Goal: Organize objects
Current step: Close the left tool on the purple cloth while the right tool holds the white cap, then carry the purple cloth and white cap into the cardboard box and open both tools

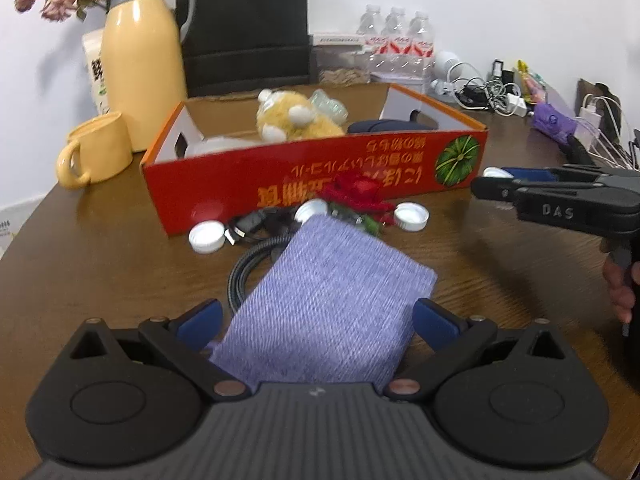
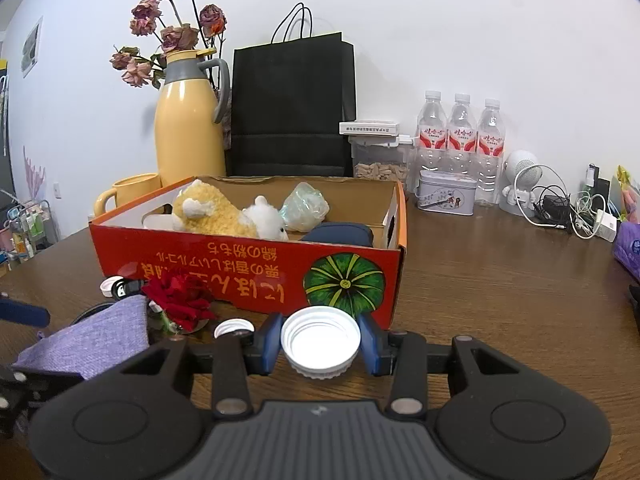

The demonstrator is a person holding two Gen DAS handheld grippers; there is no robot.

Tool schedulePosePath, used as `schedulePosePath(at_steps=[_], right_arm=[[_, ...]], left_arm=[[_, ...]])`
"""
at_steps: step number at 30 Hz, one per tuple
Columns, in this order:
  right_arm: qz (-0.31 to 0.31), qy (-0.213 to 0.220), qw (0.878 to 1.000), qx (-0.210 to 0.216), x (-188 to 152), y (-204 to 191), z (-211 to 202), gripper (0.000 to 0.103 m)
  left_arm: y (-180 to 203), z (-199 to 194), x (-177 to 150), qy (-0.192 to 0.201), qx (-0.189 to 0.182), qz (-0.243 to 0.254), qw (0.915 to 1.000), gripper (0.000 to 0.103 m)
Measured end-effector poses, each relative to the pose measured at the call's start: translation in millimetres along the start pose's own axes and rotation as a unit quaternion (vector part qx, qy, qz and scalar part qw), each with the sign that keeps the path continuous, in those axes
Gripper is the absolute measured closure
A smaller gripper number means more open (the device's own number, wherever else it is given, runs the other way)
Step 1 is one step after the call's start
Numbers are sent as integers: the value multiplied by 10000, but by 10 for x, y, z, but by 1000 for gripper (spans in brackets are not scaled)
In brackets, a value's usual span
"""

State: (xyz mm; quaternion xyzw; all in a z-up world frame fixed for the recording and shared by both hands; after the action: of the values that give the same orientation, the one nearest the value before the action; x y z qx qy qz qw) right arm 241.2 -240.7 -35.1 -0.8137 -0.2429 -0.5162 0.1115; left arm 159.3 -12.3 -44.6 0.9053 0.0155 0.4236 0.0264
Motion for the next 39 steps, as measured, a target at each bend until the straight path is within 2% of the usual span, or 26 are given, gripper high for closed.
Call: schedulePosePath(at_steps=[3,7,9,10,12,14,16,17,21,22,26,39], right_arm=[[-27,18,10000,20,-3,-12,-10,64],[-24,30,10000,21,-6,-13,-22,64],[-18,33,10000,11,-7,-12,-24,64],[-15,34,10000,5,-8,-14,-26,64],[-6,38,10000,-10,-12,-9,-36,64],[8,36,10000,-15,-13,2,-40,64],[22,37,10000,-23,-16,10,-44,64],[26,34,10000,-23,-18,11,-45,64],[44,31,10000,-35,-22,17,-51,64],[50,32,10000,-36,-22,22,-52,64],[66,37,10000,-42,-26,30,-57,64],[61,102,9999,-70,-27,42,-97,64]], left_arm=[[-50,39,-50,-88,-12,-183,9998,0],[-86,28,-72,-22,-50,-351,9994,0],[-101,14,-84,-6,-105,-429,9990,5],[-102,5,-86,2,-110,-454,9989,14],[-99,-20,-95,28,-110,-485,9988,21],[-92,-54,-109,105,-28,-489,9987,33],[-110,-86,-118,134,-30,-553,9984,38],[-120,-105,-124,157,-22,-579,9982,45],[-152,-182,-129,246,-19,-657,9975,62],[-157,-203,-128,274,-18,-670,9974,69],[-154,-288,-122,418,89,-617,9972,80],[-213,-492,-35,756,52,-776,9941,83]])
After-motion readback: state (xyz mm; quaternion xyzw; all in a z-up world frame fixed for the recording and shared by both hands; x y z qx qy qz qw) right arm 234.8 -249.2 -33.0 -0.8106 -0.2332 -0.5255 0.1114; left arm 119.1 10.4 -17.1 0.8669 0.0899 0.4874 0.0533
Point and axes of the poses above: each gripper's, at about its wrist camera, not at the fingertips, and z roughly the way its jaws point, y to its right, x to its top, the point moved 2 cm from there along z, roughly the way its jaws point, and after that the axes turned 6 degrees about -z, right-handed, at the moved point
